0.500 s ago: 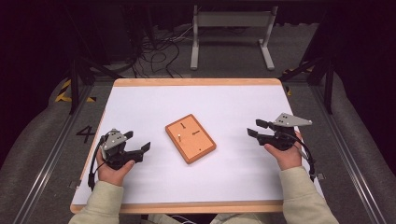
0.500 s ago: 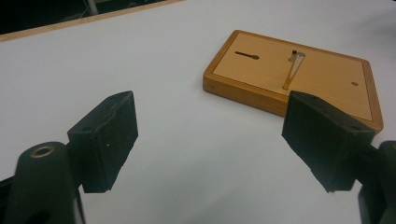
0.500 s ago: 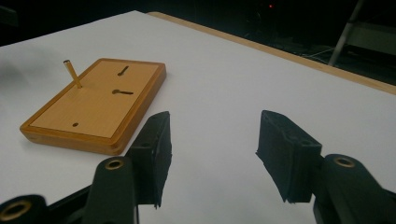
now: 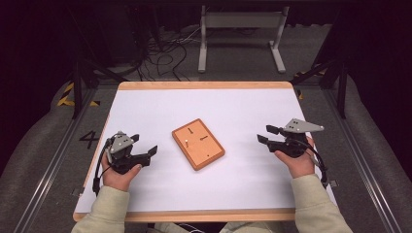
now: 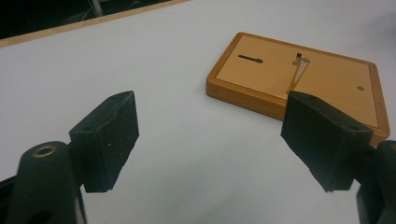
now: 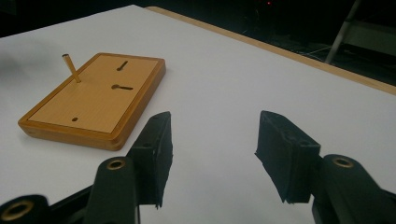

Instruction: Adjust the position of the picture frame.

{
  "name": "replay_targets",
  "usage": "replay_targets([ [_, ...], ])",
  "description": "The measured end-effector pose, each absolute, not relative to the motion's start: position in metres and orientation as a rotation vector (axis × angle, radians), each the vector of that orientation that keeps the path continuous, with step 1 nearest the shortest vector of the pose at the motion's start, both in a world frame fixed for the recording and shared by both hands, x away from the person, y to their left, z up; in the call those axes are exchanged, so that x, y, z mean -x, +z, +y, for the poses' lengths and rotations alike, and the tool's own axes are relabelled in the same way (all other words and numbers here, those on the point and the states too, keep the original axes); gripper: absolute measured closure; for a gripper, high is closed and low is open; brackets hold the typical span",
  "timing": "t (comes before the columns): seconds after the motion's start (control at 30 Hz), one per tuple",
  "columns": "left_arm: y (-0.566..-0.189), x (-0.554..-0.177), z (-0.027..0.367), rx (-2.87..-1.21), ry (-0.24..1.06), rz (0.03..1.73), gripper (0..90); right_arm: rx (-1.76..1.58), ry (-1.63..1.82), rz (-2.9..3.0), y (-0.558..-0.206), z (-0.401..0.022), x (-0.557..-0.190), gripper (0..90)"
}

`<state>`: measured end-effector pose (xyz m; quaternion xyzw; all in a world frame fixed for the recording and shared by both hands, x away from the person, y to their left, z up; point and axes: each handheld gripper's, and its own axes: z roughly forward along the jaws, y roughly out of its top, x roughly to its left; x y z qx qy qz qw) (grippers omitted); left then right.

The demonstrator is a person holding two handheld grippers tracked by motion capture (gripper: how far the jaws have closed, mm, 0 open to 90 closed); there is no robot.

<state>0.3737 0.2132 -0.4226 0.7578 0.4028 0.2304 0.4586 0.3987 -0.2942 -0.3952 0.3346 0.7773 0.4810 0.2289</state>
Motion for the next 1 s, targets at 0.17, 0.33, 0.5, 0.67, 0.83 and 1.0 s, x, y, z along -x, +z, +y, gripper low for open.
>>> replay_targets([
  [0.17, -0.418, -0.379, 0.212, -1.876, 0.58, 1.018, 20.6, -0.894, 1.343, 2.138, -0.395, -0.294, -0.397, 47.4],
  [0.33, -0.411, -0.384, 0.21, -1.867, 0.569, 1.015, 21.8, -0.894, 1.327, 2.148, -0.396, -0.296, -0.393, 52.6],
  [0.5, -0.408, -0.394, 0.209, -1.867, 0.562, 1.038, 27.9, -0.896, 1.311, 2.155, -0.396, -0.299, -0.389, 56.5],
  [0.67, -0.403, -0.403, 0.206, -1.875, 0.543, 1.025, 42.3, -0.892, 1.304, 2.178, -0.397, -0.299, -0.384, 58.6],
  [0.83, -0.401, -0.414, 0.203, -1.891, 0.539, 1.022, 50.3, -0.904, 1.295, 2.179, -0.395, -0.303, -0.378, 58.8],
  [1.0, -0.399, -0.424, 0.201, -1.879, 0.534, 1.036, 50.6, -0.919, 1.29, 2.17, -0.394, -0.309, -0.372, 59.1],
])
